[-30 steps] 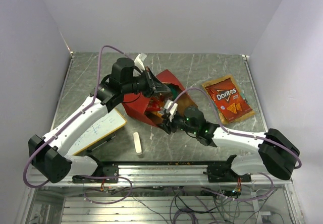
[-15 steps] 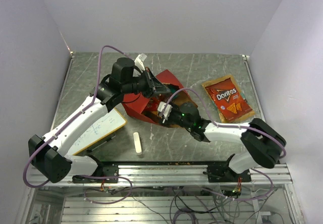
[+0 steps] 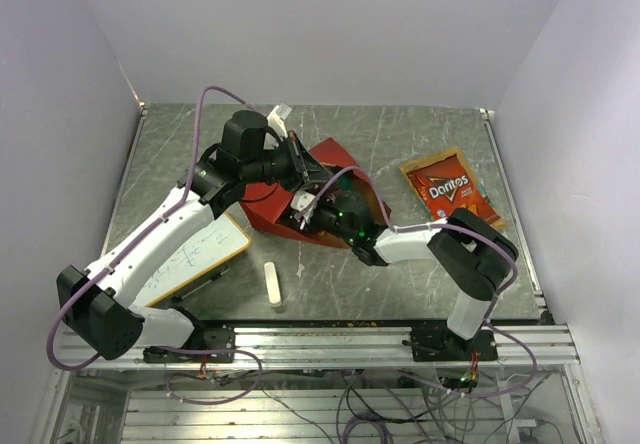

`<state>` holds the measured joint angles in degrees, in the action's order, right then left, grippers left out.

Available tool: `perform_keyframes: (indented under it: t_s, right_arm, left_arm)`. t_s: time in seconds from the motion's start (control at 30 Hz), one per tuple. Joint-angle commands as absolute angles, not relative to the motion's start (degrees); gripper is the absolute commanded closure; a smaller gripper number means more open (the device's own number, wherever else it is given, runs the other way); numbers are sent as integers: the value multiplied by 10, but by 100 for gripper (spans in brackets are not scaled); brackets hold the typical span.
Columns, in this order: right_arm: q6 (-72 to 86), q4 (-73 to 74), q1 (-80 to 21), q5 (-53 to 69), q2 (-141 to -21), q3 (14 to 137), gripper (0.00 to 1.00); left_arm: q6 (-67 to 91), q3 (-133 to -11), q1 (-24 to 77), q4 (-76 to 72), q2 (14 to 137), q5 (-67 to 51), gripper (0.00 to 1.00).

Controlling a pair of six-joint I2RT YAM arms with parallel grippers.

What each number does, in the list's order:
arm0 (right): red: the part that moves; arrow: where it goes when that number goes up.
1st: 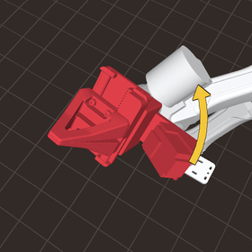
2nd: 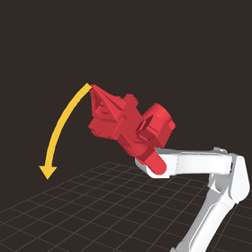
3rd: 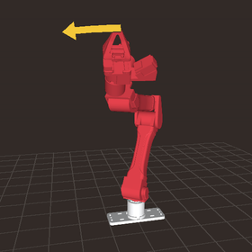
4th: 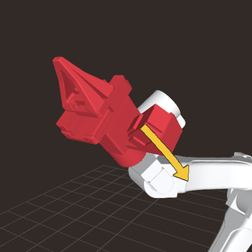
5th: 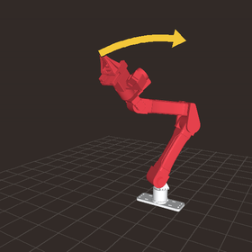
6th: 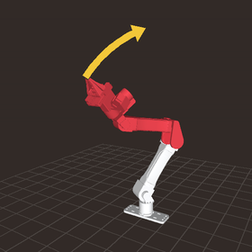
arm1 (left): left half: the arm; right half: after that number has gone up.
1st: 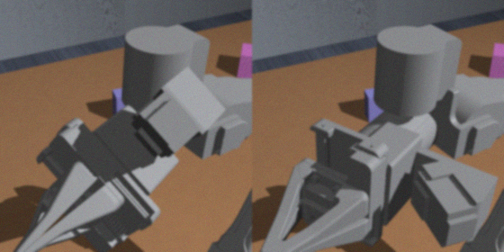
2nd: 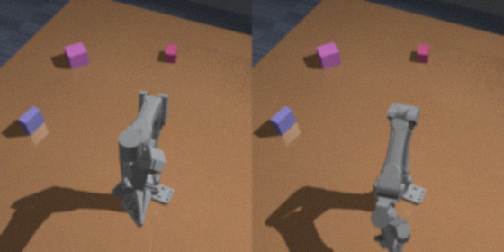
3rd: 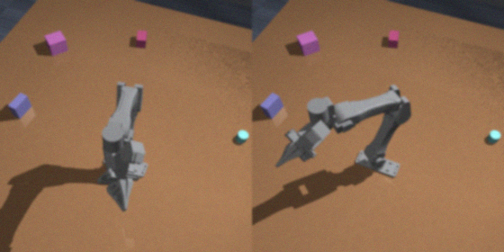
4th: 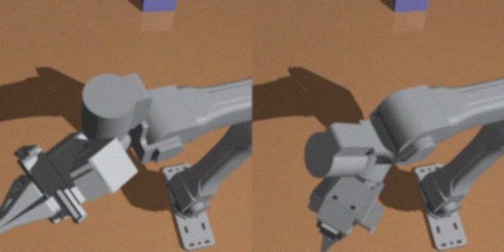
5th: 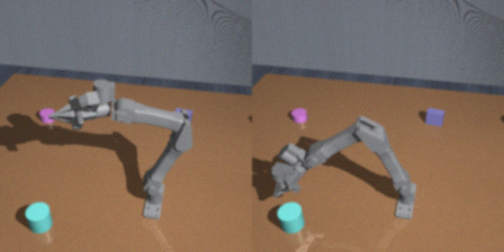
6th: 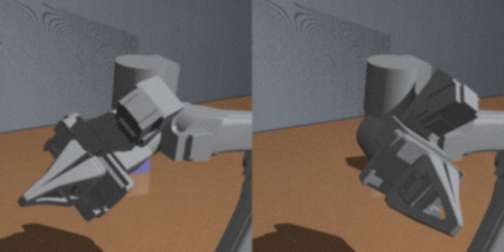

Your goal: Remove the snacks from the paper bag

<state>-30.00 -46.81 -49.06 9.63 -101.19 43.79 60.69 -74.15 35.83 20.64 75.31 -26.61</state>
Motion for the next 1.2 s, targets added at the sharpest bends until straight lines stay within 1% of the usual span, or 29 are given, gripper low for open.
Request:
perform_keyframes:
  t_s: [0.0, 0.03, 0.07, 0.23, 0.33, 0.57, 0.73, 0.83, 0.93, 1.03, 1.17]
  right_arm:
    - [-261, -493, -479, 75, -1027, 460, 70]
    - [-248, -494, -474, 79, -1018, 454, 78]
    - [-235, -502, -469, 88, -1007, 444, 82]
    - [-189, -469, -461, 134, -938, 408, 96]
    - [-162, -434, -461, 154, -886, 383, 100]
    - [-120, -301, -460, 167, -736, 323, 100]
    - [-80, -147, -460, 151, -623, 334, 100]
    - [-38, -41, -460, 111, -553, 355, 100]
    - [-5, 35, -460, 79, -494, 373, 100]
    - [39, 109, -460, 11, -443, 403, 100]
    - [77, 214, -460, -79, -400, 471, 100]
  left_arm:
    - [619, -739, 363, 202, 735, -268, 93]
    - [618, -740, 364, 211, 734, -261, 93]
    - [615, -742, 363, 216, 732, -257, 93]
    - [602, -754, 356, 227, 730, -247, 93]
    - [597, -755, 352, 231, 729, -241, 93]
    - [592, -747, 339, 225, 724, -243, 93]
    - [569, -771, 334, 248, 744, -249, 93]
    - [585, -769, 334, 226, 751, -262, 93]
    - [602, -749, 334, 192, 744, -268, 93]
    - [595, -745, 334, 198, 740, -262, 93]
    - [578, -754, 333, 223, 749, -269, 93]
